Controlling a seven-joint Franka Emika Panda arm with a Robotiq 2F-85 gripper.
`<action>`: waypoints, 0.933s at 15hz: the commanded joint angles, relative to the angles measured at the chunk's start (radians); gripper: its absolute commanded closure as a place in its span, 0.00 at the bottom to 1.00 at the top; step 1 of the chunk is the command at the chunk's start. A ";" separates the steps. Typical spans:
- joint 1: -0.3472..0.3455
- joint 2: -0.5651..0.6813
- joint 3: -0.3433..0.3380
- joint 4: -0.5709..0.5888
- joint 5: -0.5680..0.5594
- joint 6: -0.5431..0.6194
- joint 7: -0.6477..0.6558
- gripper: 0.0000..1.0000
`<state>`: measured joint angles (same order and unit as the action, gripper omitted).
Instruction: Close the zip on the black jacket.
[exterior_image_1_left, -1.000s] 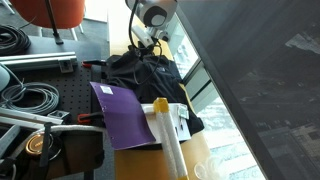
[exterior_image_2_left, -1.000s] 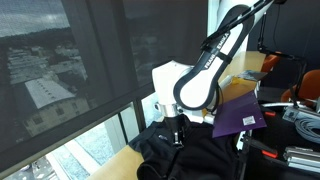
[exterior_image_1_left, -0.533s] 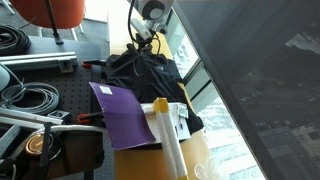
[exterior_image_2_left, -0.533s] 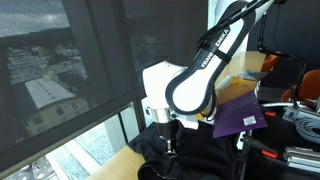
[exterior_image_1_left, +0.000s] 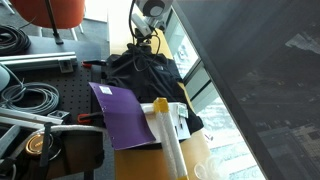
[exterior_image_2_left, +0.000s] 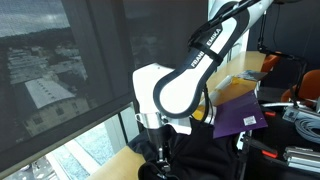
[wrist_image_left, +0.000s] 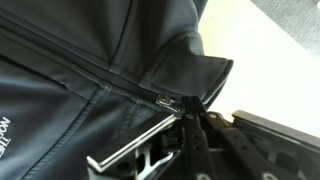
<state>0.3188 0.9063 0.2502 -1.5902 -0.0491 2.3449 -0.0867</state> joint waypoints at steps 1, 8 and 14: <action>0.008 0.049 0.029 0.083 0.026 -0.043 -0.030 0.99; 0.014 0.083 0.036 0.139 0.024 -0.050 -0.052 0.99; -0.002 0.047 0.037 0.081 0.019 -0.025 -0.075 0.99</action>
<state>0.3267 0.9713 0.2700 -1.4953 -0.0493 2.3304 -0.1360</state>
